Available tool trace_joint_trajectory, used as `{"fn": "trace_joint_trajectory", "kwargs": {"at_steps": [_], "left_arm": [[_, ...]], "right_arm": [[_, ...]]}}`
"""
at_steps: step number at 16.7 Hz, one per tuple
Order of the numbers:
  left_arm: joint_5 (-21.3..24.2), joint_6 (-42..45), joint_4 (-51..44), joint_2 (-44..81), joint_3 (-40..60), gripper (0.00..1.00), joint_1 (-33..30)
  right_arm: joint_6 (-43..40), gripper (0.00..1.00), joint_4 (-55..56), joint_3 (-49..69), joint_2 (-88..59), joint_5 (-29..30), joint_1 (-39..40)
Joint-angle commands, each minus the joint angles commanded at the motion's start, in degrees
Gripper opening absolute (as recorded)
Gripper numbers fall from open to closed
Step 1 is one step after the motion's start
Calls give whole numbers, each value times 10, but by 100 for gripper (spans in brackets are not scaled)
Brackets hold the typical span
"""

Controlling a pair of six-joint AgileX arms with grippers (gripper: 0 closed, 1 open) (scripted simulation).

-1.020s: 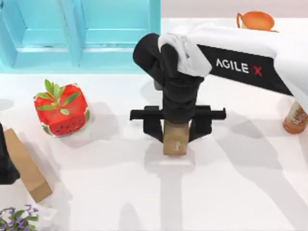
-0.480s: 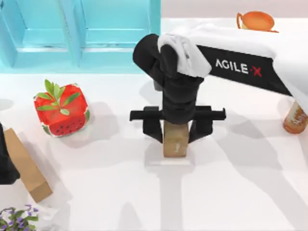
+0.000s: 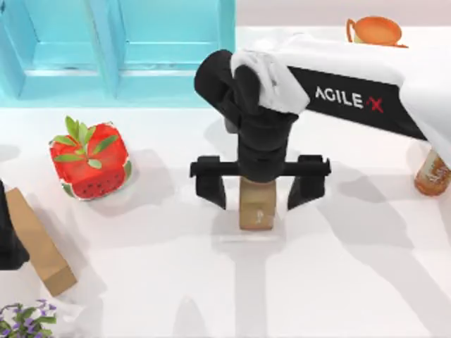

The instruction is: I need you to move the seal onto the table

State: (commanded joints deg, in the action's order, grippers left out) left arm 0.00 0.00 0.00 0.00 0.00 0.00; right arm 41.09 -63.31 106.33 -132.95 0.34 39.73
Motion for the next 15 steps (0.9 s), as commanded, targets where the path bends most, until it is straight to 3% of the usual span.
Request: {"fn": "trace_joint_trajectory", "kwargs": {"at_steps": [6, 15], "left_arm": [[0, 0, 0, 0, 0, 100, 0], [0, 0, 0, 0, 0, 100, 0]], "right_arm": [[1, 100, -5, 6, -2, 0, -1], [4, 100, -116, 139, -28, -1, -2]]}}
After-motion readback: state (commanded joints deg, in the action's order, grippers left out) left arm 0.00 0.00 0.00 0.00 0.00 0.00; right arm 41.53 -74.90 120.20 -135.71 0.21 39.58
